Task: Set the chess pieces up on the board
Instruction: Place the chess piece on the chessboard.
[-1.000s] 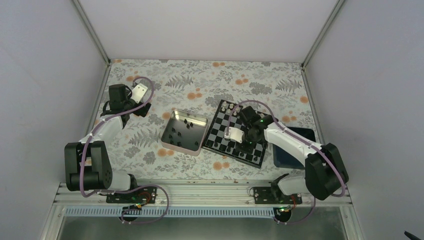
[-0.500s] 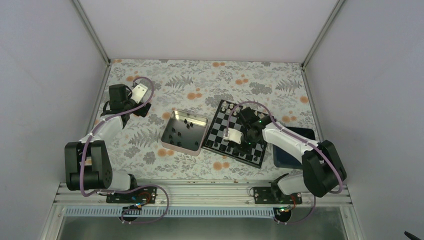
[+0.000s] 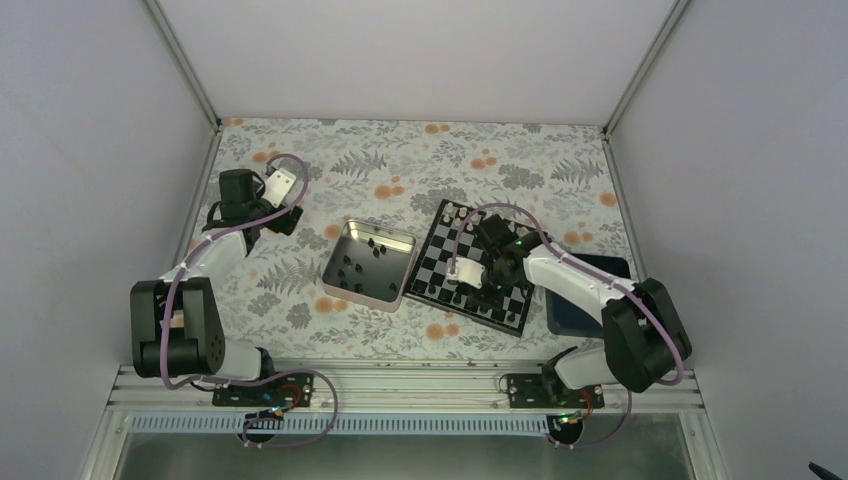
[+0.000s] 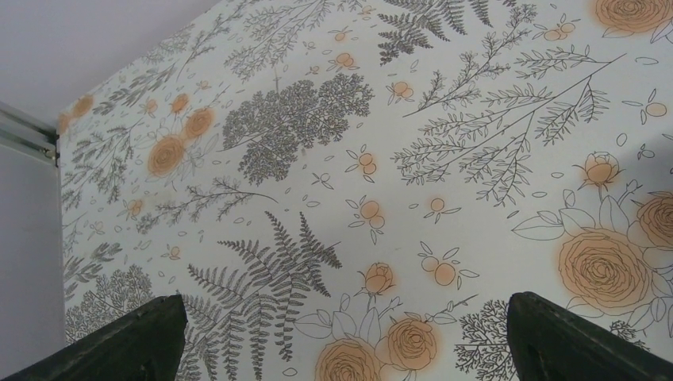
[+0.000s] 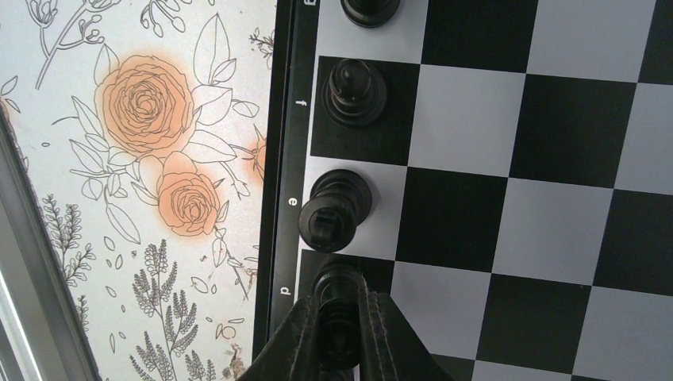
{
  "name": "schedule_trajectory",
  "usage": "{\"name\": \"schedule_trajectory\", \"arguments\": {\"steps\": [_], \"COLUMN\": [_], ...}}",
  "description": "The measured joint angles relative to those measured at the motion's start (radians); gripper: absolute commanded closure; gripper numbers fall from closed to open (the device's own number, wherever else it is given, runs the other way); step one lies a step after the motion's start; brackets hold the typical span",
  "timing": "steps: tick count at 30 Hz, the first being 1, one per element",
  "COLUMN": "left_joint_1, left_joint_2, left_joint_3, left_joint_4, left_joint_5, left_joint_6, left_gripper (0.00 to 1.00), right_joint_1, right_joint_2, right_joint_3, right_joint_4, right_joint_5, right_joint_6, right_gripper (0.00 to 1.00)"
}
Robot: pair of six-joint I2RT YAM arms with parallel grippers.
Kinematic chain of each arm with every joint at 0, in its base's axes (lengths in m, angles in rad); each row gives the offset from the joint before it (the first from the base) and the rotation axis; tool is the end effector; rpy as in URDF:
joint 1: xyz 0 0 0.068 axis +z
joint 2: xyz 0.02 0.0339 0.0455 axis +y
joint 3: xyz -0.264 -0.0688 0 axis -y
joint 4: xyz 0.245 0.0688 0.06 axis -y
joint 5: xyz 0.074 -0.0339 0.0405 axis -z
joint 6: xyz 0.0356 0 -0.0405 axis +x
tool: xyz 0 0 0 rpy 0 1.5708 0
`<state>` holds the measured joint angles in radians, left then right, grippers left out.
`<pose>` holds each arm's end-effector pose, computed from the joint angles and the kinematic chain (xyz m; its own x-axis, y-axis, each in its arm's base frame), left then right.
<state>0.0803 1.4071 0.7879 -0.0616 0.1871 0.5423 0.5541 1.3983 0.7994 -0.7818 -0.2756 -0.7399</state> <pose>0.2956 0.0171 0.2120 -0.5037 0.4682 -0.7260 0.3797 0.8749 0.3008 0.1916 0.1300 0.1787 -0.2459 -0.9151 -0.3197 -0.9692 0.2360 0.0700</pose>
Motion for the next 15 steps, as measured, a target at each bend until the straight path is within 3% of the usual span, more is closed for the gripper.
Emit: {"name": "schedule_trajectory", "arguments": {"steps": [15], "left_joint_1": [0.000], "left_joint_2": [0.001], "left_joint_3": [0.000], "left_joint_4": [0.000], "left_joint_5": [0.000], "left_joint_6": [0.001], "left_gripper": [0.00], "right_joint_1": [0.000], "right_joint_2": [0.009], "right_joint_3": [0.017], "right_joint_4": [-0.035], "right_joint_5": [0.008], "right_joint_6": [-0.001], "right_gripper": [0.88]}}
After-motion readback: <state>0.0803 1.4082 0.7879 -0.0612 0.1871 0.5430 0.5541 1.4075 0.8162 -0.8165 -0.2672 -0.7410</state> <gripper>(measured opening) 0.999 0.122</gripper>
